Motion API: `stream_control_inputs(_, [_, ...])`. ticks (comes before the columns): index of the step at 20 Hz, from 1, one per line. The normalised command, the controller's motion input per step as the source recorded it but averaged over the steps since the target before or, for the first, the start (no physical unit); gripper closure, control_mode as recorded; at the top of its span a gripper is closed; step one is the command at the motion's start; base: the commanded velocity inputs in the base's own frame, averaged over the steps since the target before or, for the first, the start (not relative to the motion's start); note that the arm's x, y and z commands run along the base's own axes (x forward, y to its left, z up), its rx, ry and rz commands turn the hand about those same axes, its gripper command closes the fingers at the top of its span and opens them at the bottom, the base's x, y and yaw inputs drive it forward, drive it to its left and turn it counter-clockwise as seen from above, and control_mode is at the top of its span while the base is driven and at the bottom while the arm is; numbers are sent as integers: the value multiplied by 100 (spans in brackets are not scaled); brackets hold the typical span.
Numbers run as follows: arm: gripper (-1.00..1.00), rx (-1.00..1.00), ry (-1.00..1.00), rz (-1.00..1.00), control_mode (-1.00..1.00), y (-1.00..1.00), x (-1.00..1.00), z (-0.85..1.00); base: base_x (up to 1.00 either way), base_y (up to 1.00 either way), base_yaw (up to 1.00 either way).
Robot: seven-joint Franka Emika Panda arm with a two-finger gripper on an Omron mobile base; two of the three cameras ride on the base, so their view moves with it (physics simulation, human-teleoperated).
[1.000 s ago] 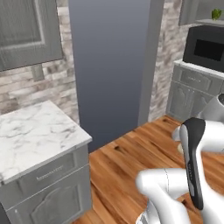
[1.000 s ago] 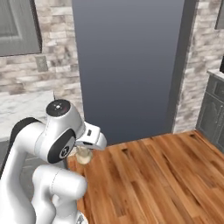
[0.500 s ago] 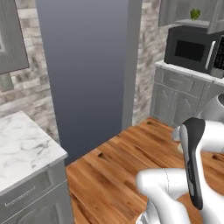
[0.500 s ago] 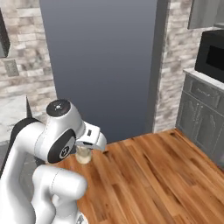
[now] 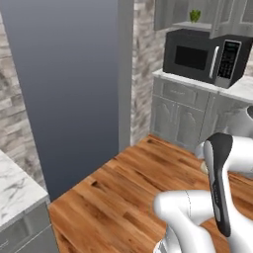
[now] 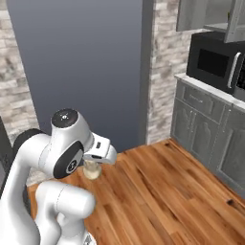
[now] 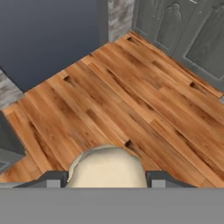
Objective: Pick the candle and candle from the dining table and place them in the open cabinet. Close the cabinet after placing the objects.
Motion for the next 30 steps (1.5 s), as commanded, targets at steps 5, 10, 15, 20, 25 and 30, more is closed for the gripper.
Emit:
stream_control_inputs(5, [100,0,0,0,100,0,0,0,52,0,-31])
stream_control_inputs(10, [100,0,0,0,100,0,0,0,50,0,-37])
stream_control_inputs(15, [100,0,0,0,100,0,0,0,50,0,-39])
stream_control_inputs(20, [100,0,0,0,100,0,0,0,58,0,-33])
stream_control_inputs(25, [100,0,0,0,100,0,0,0,77,13,-21])
stream_control_inputs(30, [100,0,0,0,100,0,0,0,84,31,-19])
